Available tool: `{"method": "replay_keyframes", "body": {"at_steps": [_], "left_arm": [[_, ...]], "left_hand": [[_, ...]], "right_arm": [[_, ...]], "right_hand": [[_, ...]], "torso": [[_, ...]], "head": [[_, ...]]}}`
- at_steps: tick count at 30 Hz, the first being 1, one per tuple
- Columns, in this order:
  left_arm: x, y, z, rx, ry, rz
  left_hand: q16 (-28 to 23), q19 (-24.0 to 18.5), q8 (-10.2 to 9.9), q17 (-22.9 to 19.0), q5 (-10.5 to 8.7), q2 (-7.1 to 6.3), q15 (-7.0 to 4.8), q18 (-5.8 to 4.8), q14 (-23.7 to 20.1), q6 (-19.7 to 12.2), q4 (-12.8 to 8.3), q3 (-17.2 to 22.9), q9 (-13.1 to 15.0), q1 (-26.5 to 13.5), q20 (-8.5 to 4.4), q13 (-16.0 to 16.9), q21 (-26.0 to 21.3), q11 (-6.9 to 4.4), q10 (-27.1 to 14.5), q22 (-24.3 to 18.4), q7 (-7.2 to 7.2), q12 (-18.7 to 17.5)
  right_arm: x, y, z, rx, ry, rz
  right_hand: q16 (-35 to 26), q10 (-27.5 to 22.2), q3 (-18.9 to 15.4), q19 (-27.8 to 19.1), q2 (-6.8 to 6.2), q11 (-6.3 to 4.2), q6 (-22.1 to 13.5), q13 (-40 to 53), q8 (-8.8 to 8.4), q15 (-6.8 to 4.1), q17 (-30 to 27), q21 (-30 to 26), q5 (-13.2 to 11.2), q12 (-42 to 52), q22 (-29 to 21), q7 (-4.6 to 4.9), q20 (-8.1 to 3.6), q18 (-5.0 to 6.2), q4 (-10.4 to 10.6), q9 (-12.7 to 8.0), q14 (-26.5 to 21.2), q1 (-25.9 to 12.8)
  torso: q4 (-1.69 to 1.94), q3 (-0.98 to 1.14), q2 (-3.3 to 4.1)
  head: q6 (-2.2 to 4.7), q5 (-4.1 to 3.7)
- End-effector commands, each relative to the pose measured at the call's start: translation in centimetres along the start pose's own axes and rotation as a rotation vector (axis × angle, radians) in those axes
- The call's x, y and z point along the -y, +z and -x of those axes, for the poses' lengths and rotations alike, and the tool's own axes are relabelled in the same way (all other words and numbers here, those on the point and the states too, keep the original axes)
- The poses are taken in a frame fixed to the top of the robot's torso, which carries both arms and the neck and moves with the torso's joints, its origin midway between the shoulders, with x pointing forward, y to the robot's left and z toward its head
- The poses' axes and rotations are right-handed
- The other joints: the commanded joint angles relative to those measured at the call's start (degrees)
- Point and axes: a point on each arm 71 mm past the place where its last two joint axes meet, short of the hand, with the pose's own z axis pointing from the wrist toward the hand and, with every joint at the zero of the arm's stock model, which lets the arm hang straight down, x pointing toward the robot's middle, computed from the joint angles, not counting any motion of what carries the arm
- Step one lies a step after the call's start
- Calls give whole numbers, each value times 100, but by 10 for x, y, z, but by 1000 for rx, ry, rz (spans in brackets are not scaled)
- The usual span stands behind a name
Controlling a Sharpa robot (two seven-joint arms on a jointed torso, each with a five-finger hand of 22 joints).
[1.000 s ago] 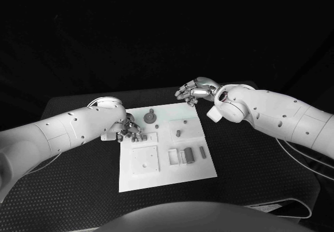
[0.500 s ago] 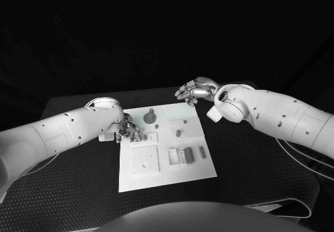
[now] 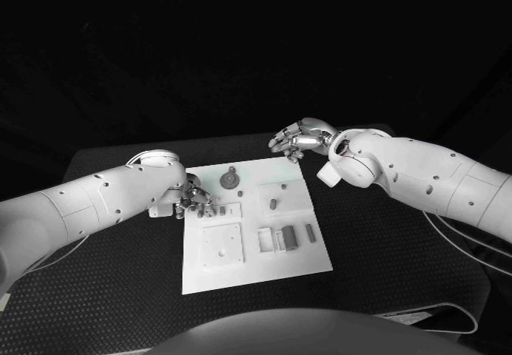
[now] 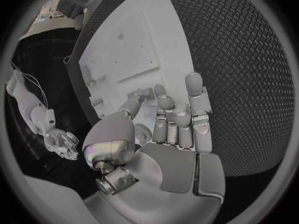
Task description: Assemble the parts on the task board
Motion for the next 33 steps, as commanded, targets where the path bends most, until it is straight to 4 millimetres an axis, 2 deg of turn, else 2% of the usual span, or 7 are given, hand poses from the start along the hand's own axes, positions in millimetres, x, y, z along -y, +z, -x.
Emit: {"method": "replay_keyframes", "body": {"at_steps": [1,5,8,11,15,19,33], "left_arm": [[-4,5,-11,-42,-1,15],[-3,5,-12,-49,-29,1],[-2,5,-11,-43,-55,-12],[-2,5,-10,-37,-84,-26],[-1,5,-10,-30,-110,-39],[0,5,-9,-21,-125,-46],[0,6,-7,8,-130,-47]], "left_hand": [[-18,-2,-16,8,-6,6,-33,-73,13,-3,-28,-1,6,59,-34,6,-16,-14,0,115,13,-29],[-22,-5,-23,11,-6,41,-30,-76,12,-1,-52,2,9,116,-36,7,-18,-11,-1,115,15,-33],[-22,0,-28,17,-6,218,-32,-73,14,7,-75,61,16,292,-44,10,-15,-13,3,119,13,-32],[-21,-4,-42,25,-5,404,-32,-76,18,1,-89,155,25,629,-46,16,-8,-12,6,126,15,-29],[-19,-21,-49,38,-7,534,-22,-79,16,11,-91,220,40,1066,-37,25,6,-4,4,133,23,-26],[-23,-44,-66,50,-6,564,-10,-79,6,18,-86,121,52,1304,-14,31,21,7,-2,131,32,-29],[-24,-53,-80,61,-6,591,-8,-79,5,37,-84,5,58,1419,-9,35,32,7,1,129,32,-32]], "right_arm": [[-1,0,-2,-15,0,8],[0,0,-1,-15,0,7],[0,0,-1,-16,0,7],[0,0,-2,-16,0,7],[0,0,-2,-17,0,7],[0,0,-2,-17,0,7],[-1,0,-2,-19,0,7]], "right_hand": [[-19,-17,1,28,3,7,-1,-5,-18,-54,-7,-18,21,33,81,28,-16,85,18,-5,-2,-72],[-19,-17,1,28,4,7,-1,-6,-18,-54,-7,-18,21,33,81,28,-16,85,17,-5,-2,-71],[-19,-17,1,28,4,7,0,-6,-18,-54,-7,-18,21,34,82,28,-16,85,18,-5,-3,-71],[-19,-17,1,28,4,7,0,-6,-18,-54,-7,-18,21,34,82,28,-16,85,17,-5,-3,-71],[-19,-17,1,28,4,7,0,-6,-18,-54,-7,-18,21,34,82,28,-16,85,18,-5,-3,-71],[-19,-17,1,28,4,7,0,-6,-18,-54,-7,-18,21,34,82,28,-16,85,18,-5,-3,-72],[-19,-17,1,27,4,7,0,-7,-17,-54,-7,-18,21,35,82,28,-16,85,19,-5,-3,-74]], "torso": [[1,-2,1],[-1,-4,2],[0,-4,2],[1,-4,2],[0,-5,1],[0,-4,1],[0,-1,1]], "head": [[1,-5],[1,-2],[1,-4],[1,-2],[1,0],[1,1],[1,5]]}}
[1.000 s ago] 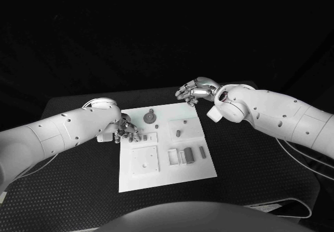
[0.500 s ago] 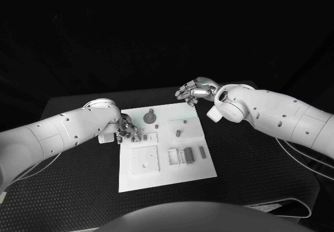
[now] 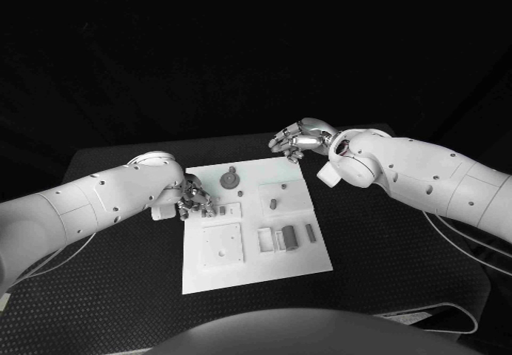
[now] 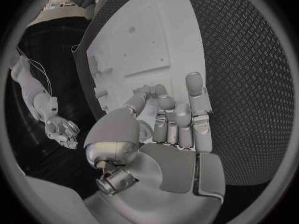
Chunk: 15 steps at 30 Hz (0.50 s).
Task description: Assemble the parts on the task board
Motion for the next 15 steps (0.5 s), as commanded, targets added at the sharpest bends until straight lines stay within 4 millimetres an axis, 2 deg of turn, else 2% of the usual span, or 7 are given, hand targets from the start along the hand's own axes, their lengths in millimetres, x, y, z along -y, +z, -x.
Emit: {"method": "replay_keyframes", "body": {"at_steps": [1,15], "left_arm": [[2,4,-4,18,-4,-5],[2,4,1,67,-4,1]], "left_hand": [[-18,-32,-26,11,15,330,-37,-78,-20,-8,-12,-41,7,400,-7,10,33,7,3,130,37,-31],[-17,-26,-23,14,15,343,-41,-78,-11,12,-12,-81,12,426,-10,10,40,2,14,129,32,-30]], "right_arm": [[-1,0,-2,-18,0,7],[-1,0,-2,-18,0,8]], "right_hand": [[-19,-17,1,27,4,7,-9,-8,-17,-54,-8,-18,21,35,82,39,-16,86,19,-5,-3,-74],[-19,-17,1,27,5,7,-9,-8,-18,-55,-8,-18,21,36,82,39,-15,86,19,-5,-3,-75]], "torso": [[0,2,0],[-4,2,0]], "head": [[1,7],[1,13]]}}
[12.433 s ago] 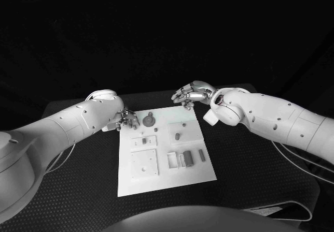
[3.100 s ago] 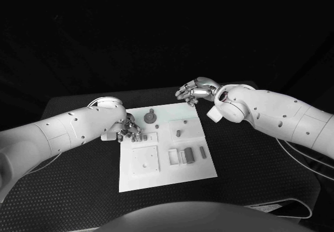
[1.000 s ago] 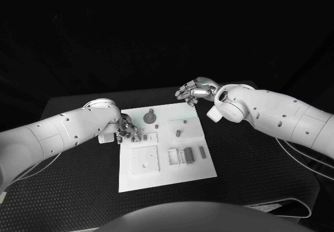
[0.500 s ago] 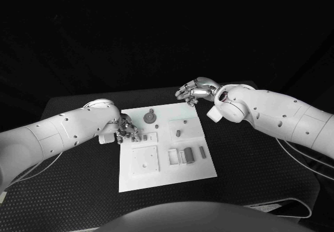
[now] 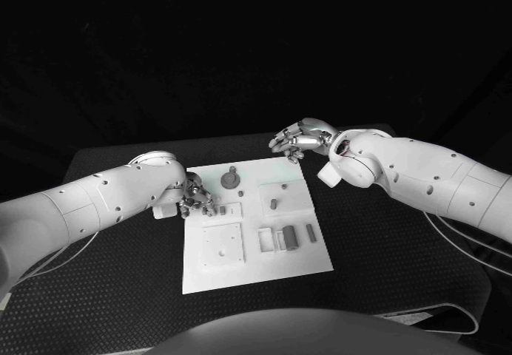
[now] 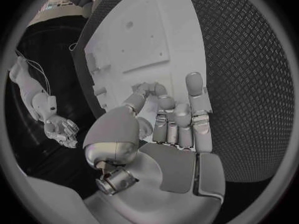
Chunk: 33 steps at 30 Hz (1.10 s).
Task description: Assemble the parts on the task board
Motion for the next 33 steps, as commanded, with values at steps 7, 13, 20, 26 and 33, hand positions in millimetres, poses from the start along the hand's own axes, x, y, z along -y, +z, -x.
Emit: {"method": "replay_keyframes", "body": {"at_steps": [7,13,20,26,33], "left_arm": [[2,3,-2,32,-2,-7],[2,3,-1,48,-10,-16],[2,3,-3,16,-48,-28],[-1,3,-4,-9,-70,-35],[-3,3,-5,-38,-108,-45]], "left_hand": [[-16,-25,-32,10,18,385,-49,-78,-4,20,0,-40,4,378,-12,5,41,0,18,129,26,-30],[-16,-21,-34,12,19,405,-54,-76,5,27,-5,-55,6,415,-17,5,45,-5,25,128,21,-31],[-19,-23,-38,15,19,423,-60,-77,13,39,-8,-66,8,492,-23,4,47,-11,32,127,15,-34],[-29,-20,-51,18,18,395,-64,-78,21,67,8,45,-2,639,-19,-1,46,-16,48,121,8,-46],[-26,-10,-50,23,18,386,-64,-78,34,103,4,115,-6,692,-14,-5,53,-19,76,124,4,-48]], "right_arm": [[-1,0,-2,-17,0,8],[-1,0,-2,-17,0,8],[-1,0,-2,-17,0,8],[0,0,-2,-17,0,7],[0,0,-1,-17,0,7]], "right_hand": [[-20,-17,0,27,5,7,0,-9,-17,-56,-9,-18,21,37,81,31,-15,47,19,-5,-2,-75],[-20,-17,0,26,5,7,0,-9,-17,-56,-9,-18,21,37,81,31,-15,47,19,-5,-2,-76],[-20,-17,0,26,5,7,0,-10,-17,-56,-9,-19,21,38,81,31,-15,47,19,-5,-3,-77],[-20,-17,0,26,6,7,0,-10,-17,-56,-9,-19,21,38,81,31,-15,47,19,-5,-3,-78],[-20,-17,0,26,6,7,0,-10,-17,-56,-9,-19,21,38,81,31,-14,47,20,-5,-3,-79]], "torso": [[2,0,-1],[0,-6,-1],[5,-5,-1],[4,-7,-1],[3,-6,0]], "head": [[1,-5],[1,-5],[1,-9],[1,-8],[1,-10]]}}
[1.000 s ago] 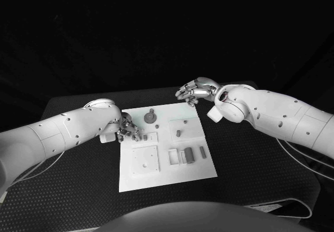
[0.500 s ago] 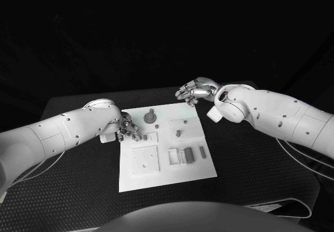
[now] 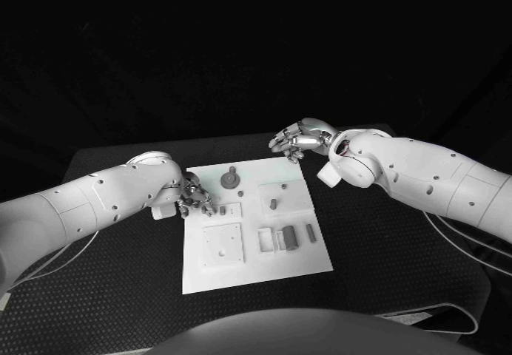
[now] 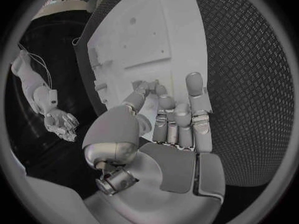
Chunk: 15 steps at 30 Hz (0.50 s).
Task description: Assemble the parts on the task board
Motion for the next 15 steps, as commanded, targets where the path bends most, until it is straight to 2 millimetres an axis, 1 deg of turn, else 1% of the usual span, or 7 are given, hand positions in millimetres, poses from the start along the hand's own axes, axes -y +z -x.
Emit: {"method": "replay_keyframes", "body": {"at_steps": [1,15], "left_arm": [[3,2,-7,-38,-46,-32],[3,-4,0,-48,-35,-34]], "left_hand": [[-26,-1,25,8,17,512,-52,-78,49,45,-9,59,2,568,-26,-3,33,2,58,121,-7,-24],[-25,10,24,12,18,483,-56,-78,62,75,-11,107,-1,604,-24,-10,44,-3,85,125,-13,-32]], "right_arm": [[0,0,-2,-16,0,7],[0,-1,-1,-16,0,5]], "right_hand": [[-20,-17,0,26,-18,7,7,-6,-17,-59,-10,-18,21,38,81,44,-15,78,20,-4,0,-55],[-20,-16,-1,26,-17,7,7,-6,-17,-59,-10,-18,21,40,82,44,-14,78,20,-4,0,-57]], "torso": [[-1,1,1],[1,8,-2]], "head": [[1,-3],[1,-6]]}}
